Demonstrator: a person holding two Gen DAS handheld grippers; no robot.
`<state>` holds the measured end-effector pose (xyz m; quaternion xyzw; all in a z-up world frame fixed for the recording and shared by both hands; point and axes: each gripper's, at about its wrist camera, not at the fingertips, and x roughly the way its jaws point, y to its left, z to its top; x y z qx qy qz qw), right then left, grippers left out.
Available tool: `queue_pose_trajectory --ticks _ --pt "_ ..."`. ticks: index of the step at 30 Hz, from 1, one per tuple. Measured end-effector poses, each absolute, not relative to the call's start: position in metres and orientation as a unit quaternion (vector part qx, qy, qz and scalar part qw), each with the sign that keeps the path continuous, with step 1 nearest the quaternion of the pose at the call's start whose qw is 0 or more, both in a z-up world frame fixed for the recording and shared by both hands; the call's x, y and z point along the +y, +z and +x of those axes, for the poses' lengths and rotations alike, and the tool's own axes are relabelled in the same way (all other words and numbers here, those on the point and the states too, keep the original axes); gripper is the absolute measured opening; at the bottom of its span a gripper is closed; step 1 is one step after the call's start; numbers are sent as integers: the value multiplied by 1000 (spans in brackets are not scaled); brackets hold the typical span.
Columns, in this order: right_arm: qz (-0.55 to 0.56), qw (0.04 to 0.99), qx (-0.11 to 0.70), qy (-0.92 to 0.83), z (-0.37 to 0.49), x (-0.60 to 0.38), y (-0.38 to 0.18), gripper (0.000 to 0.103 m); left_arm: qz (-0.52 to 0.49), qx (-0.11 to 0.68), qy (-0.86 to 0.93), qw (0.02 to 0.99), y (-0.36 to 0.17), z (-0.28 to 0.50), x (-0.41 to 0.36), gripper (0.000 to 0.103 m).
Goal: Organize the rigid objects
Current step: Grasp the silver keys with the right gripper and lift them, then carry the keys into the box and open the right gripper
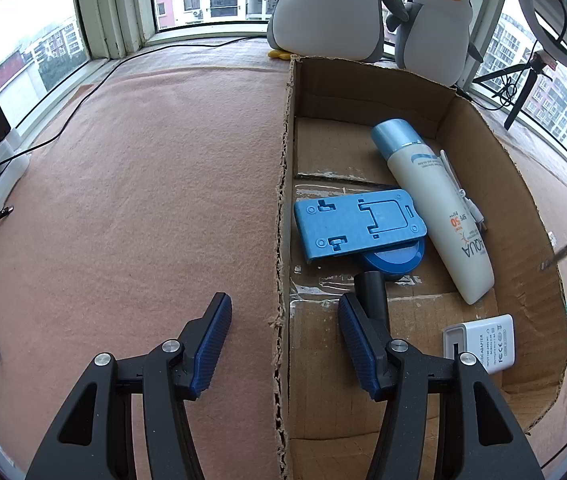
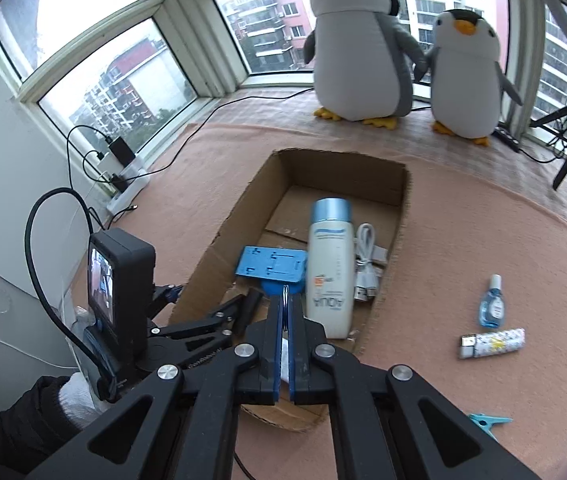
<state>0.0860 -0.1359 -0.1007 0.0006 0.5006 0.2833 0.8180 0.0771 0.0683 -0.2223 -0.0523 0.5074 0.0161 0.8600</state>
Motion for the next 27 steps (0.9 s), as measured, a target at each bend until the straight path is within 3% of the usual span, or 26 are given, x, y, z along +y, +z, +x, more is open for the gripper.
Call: queue_pose_trajectory --ticks 23,26,27 --pt "28 792 530 301 97 -115 -127 3 -52 507 18 860 -222 77 69 60" --pt "34 792 529 302 98 -116 -126 7 -51 507 18 860 -222 77 69 60" --pt "36 791 530 302 98 -117 -127 14 -51 507 19 860 -222 77 69 60"
